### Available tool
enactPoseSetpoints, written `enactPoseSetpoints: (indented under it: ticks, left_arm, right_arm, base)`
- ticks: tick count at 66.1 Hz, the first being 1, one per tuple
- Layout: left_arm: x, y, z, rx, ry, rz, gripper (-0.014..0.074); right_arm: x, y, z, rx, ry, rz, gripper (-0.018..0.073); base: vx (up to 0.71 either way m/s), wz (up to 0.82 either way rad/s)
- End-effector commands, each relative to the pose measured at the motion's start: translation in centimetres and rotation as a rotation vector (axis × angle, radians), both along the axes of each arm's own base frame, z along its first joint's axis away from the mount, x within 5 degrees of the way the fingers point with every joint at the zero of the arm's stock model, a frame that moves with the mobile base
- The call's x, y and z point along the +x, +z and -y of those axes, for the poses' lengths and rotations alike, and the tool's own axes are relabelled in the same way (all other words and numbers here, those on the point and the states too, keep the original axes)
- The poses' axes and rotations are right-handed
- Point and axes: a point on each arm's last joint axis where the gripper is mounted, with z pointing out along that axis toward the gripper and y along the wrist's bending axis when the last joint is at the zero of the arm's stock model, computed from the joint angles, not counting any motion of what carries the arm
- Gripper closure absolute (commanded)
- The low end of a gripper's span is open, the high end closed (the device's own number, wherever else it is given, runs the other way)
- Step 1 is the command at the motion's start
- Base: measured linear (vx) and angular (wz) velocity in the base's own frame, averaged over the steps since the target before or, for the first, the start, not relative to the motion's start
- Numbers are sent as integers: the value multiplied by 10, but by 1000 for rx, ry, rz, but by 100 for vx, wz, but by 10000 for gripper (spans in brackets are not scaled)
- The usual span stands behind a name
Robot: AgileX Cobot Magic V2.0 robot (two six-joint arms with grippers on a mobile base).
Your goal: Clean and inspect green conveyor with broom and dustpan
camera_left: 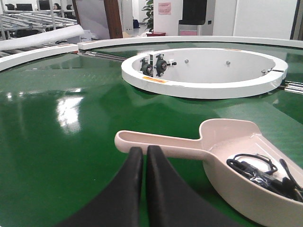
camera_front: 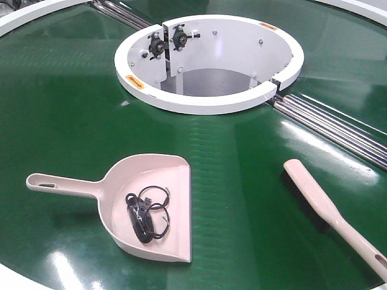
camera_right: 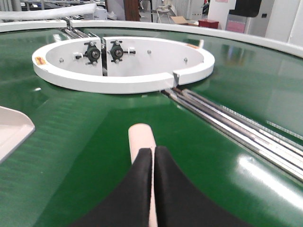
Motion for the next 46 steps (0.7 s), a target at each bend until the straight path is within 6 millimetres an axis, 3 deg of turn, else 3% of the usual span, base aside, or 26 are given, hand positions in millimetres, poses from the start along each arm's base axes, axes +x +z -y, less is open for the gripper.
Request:
enactPoseSetpoints:
  ticks: [1, 15, 46]
  left_arm:
    - [0, -4, 0, -19, -1, 45, 603]
    - [0, -4, 0, -19, -1, 45, 603]
    - [0, -4, 0, -19, -1, 45, 603]
  right_arm:
    - [0, 8, 0, 30, -1, 107, 569]
    - [-5, -15, 0, 45, 6, 169, 569]
    - [-5, -16, 4, 42, -72, 163, 569]
  base:
    - [0, 0]
    - [0, 0]
    - [0, 0]
